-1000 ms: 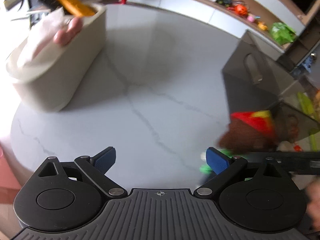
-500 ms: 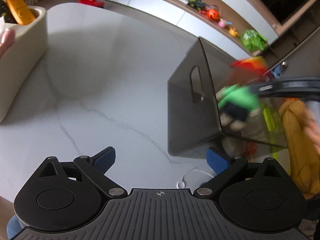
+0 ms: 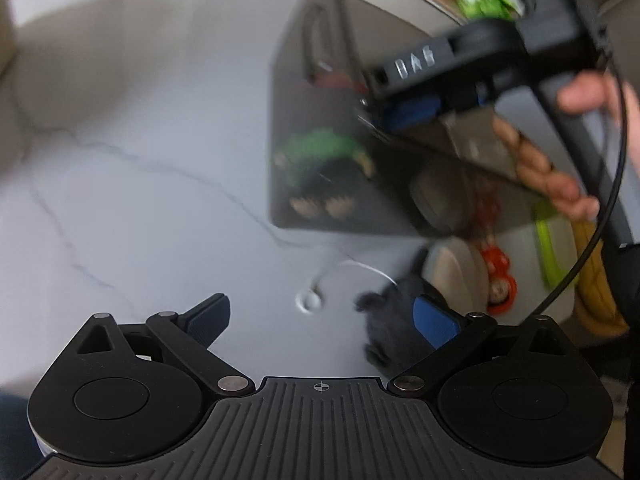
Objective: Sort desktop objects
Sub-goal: 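Lower the doll into the bin with the right tool while the left tool approaches the cat, then grasp the black plush cat with the left tool, lower it into the bin, release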
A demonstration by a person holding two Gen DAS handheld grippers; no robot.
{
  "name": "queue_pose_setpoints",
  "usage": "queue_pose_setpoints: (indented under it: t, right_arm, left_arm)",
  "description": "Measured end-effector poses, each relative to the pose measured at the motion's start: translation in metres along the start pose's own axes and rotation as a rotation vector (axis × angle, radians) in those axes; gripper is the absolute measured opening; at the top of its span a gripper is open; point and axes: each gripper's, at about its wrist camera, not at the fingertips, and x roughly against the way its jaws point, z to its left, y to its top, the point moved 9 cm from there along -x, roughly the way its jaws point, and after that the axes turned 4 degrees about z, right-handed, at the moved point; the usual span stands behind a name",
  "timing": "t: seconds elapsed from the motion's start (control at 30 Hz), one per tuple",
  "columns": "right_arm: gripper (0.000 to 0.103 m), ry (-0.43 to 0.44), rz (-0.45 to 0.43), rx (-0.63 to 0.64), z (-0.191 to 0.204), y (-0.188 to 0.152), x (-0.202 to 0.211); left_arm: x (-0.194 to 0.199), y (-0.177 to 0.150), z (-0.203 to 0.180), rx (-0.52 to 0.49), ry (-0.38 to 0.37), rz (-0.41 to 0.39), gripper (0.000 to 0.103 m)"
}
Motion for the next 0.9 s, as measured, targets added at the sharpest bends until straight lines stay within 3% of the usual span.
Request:
queue_pose_setpoints:
  t: [0.13, 0.37, 0.53, 0.77, 0.8, 0.87, 0.9]
  right_arm:
    - [0.067, -0.078, -0.131, 0.088, 0.001, -0.013, 0.040]
    - [0.070, -0.031, -0.301, 0.088, -0.017, -0.067, 0.111]
    - [0.077, -0.040, -0.454, 0.078, -0.047, -0.116, 0.157]
    - [0.078, 0.012, -0.461, -0.034, -0.091, -0.155, 0.140]
    - [0.078, 0.021, -0.459, -0.052, -0.098, -0.159, 0.137]
    - [0.081, 0.028, -0.482, -0.084, -0.110, -0.162, 0.136]
    - [0.081, 0.022, -0.495, -0.098, -0.116, -0.162, 0.137]
  left_arm:
    - [-0.011, -0.009, -0.017, -0.046, 0.031, 0.027, 0.101]
    - [-0.031, -0.023, -0.038, -0.027, 0.069, 0.078, 0.101]
    - [-0.051, -0.019, -0.054, -0.012, 0.089, 0.096, 0.101]
    - [-0.074, -0.022, -0.070, -0.059, 0.115, 0.107, 0.100]
    - [-0.076, -0.023, -0.070, -0.058, 0.118, 0.107, 0.097]
    - [-0.077, -0.025, -0.072, -0.055, 0.085, 0.107, 0.070]
    - [-0.076, -0.025, -0.074, -0.059, 0.075, 0.106, 0.069]
